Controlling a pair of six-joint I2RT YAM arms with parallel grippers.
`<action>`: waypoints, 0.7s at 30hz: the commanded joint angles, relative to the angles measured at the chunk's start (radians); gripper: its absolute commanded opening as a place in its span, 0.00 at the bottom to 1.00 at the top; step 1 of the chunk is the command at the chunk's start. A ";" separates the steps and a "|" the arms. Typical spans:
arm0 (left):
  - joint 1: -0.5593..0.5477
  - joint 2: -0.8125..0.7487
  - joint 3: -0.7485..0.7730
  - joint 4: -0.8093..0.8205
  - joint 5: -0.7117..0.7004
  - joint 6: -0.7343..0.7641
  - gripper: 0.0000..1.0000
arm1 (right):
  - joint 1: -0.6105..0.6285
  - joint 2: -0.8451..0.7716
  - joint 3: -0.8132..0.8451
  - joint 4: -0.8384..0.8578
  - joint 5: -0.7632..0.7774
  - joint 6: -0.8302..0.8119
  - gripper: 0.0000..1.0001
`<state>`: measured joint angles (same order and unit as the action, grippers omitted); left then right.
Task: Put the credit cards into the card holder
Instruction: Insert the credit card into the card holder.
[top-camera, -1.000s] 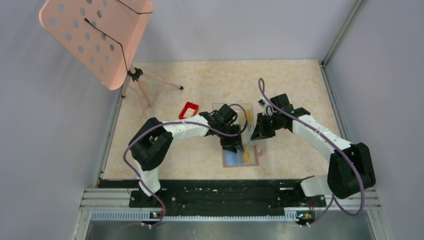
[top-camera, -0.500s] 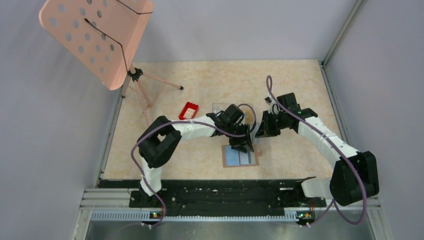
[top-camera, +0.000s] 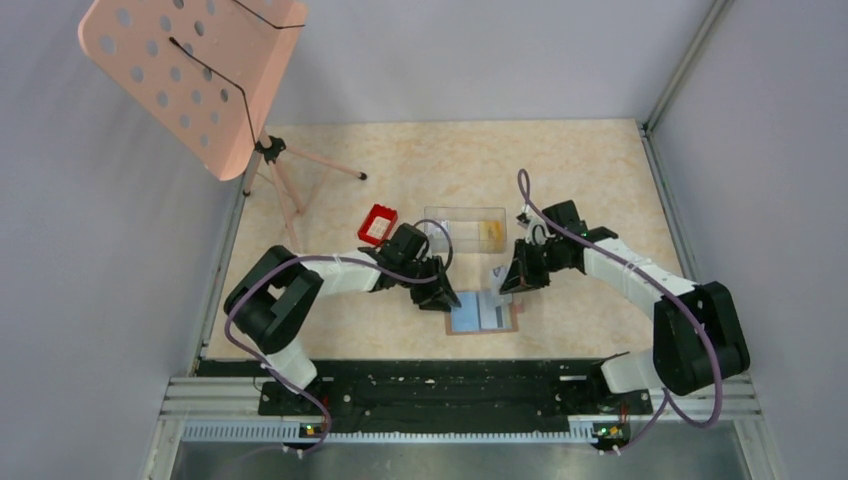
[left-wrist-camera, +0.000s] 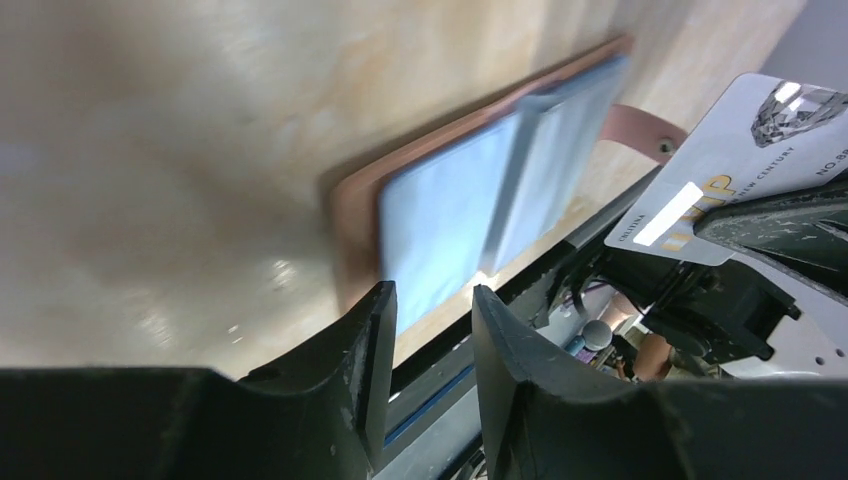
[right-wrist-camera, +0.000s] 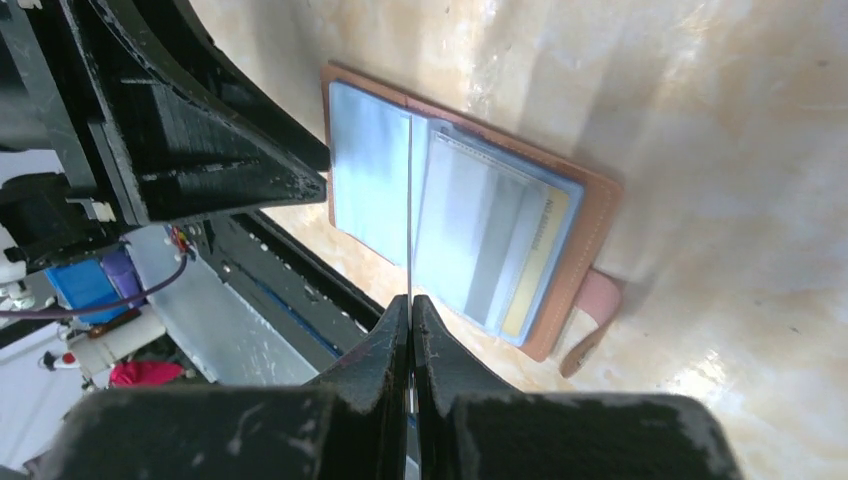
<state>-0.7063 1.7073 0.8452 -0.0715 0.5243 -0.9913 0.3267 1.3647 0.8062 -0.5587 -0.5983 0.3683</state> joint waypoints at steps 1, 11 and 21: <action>0.042 -0.105 -0.074 0.008 -0.028 0.011 0.37 | 0.050 0.023 -0.029 0.107 -0.053 0.038 0.00; 0.057 -0.112 -0.047 -0.211 -0.123 0.145 0.21 | 0.111 0.097 -0.097 0.271 -0.110 0.142 0.00; 0.031 -0.038 -0.010 -0.257 -0.170 0.135 0.01 | 0.118 0.135 -0.157 0.331 -0.058 0.148 0.00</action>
<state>-0.6609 1.6459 0.7979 -0.2928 0.4011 -0.8696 0.4301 1.4921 0.6601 -0.2794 -0.6777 0.5175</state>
